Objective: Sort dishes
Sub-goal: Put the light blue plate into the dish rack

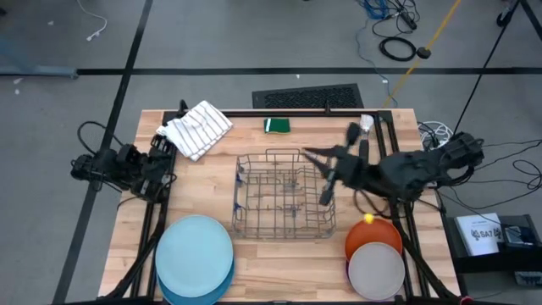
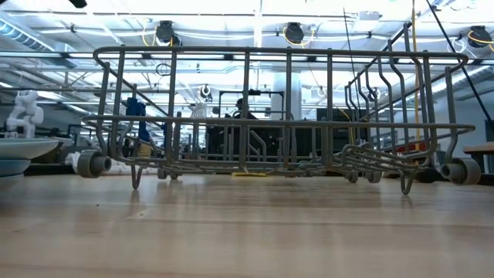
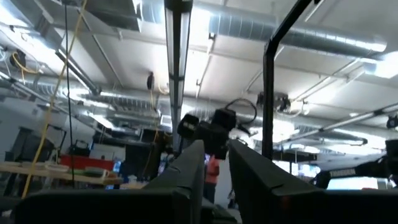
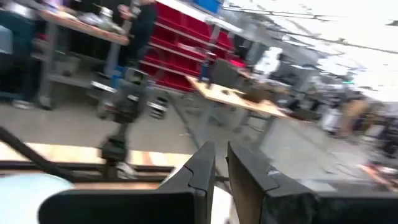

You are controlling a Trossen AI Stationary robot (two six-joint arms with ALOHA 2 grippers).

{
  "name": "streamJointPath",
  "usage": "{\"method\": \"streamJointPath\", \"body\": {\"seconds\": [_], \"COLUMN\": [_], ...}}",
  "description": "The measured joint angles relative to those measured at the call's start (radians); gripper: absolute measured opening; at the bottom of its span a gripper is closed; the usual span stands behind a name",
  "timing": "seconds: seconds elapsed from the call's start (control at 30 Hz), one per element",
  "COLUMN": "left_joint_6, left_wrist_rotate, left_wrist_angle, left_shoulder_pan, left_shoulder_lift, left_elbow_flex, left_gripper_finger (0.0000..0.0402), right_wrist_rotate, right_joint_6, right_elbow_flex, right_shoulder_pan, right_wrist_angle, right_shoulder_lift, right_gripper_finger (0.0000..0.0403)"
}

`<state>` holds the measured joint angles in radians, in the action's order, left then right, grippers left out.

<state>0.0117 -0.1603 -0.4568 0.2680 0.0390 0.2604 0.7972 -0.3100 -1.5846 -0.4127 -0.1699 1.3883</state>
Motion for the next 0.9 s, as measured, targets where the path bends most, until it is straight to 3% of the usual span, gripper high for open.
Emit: {"method": "streamJointPath", "body": {"seconds": [0.13,0.3,0.4,0.57,0.77,0.9], "left_joint_6": [-0.003,-0.004,-0.004,-0.041,-0.157,-0.243], "left_wrist_rotate": [-0.001,0.000,0.000,0.014,0.051,0.064], "left_wrist_angle": [0.027,0.080,0.215,0.475,0.915,1.038], "left_shoulder_pan": [0.000,0.000,0.000,0.000,0.000,0.000], "left_shoulder_lift": [0.000,-0.001,0.000,0.000,0.027,0.069], "left_elbow_flex": [0.056,0.120,0.154,0.214,0.298,0.301], "left_gripper_finger": [0.0114,0.0149,0.0157,0.0158,0.0158,0.0158], "right_wrist_rotate": [-0.193,-0.278,-0.295,-0.457,-0.464,-0.464], "right_joint_6": [0.095,0.207,0.268,0.307,0.285,0.283], "right_elbow_flex": [-0.089,-0.255,-0.353,-0.475,-0.514,-0.515], "right_shoulder_pan": [0.066,0.144,0.180,0.214,0.219,0.231], "right_wrist_angle": [-0.064,-0.169,-0.247,-0.267,-0.272,-0.274], "right_shoulder_lift": [0.106,0.251,0.336,0.449,0.504,0.504], "right_gripper_finger": [0.0039,0.0039,0.0039,0.0039,0.0039,0.0039]}}
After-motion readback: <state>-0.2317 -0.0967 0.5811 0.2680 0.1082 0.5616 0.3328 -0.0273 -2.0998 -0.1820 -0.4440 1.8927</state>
